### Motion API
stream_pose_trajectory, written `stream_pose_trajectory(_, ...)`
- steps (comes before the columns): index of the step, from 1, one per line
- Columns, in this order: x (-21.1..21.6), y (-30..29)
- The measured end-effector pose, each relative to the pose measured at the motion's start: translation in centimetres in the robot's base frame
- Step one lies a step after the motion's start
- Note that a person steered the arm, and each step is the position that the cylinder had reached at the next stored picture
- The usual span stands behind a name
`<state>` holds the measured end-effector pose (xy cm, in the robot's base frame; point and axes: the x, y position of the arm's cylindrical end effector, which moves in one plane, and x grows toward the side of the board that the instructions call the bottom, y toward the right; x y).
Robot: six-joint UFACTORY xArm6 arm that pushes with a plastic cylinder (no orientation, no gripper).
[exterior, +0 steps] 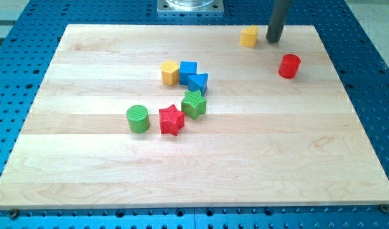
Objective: Place the heart at the top of the hexagon
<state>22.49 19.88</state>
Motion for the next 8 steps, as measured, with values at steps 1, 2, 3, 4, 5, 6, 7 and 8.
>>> stream_pose_trajectory(1,-1.2,-6.7)
stream_pose_trajectory(2,-0.4,-17.3)
stream_pose_trajectory(3,-2.5,-10.8)
stream_pose_trajectory(4,1.8,-6.5)
stream_pose_trajectory(5,2.4,-16.3)
stream_pose_trajectory(6,1.6,-25.6)
stream_pose_trajectory(7,0.0,-18.6)
stream_pose_trajectory(8,4.1,-12.9)
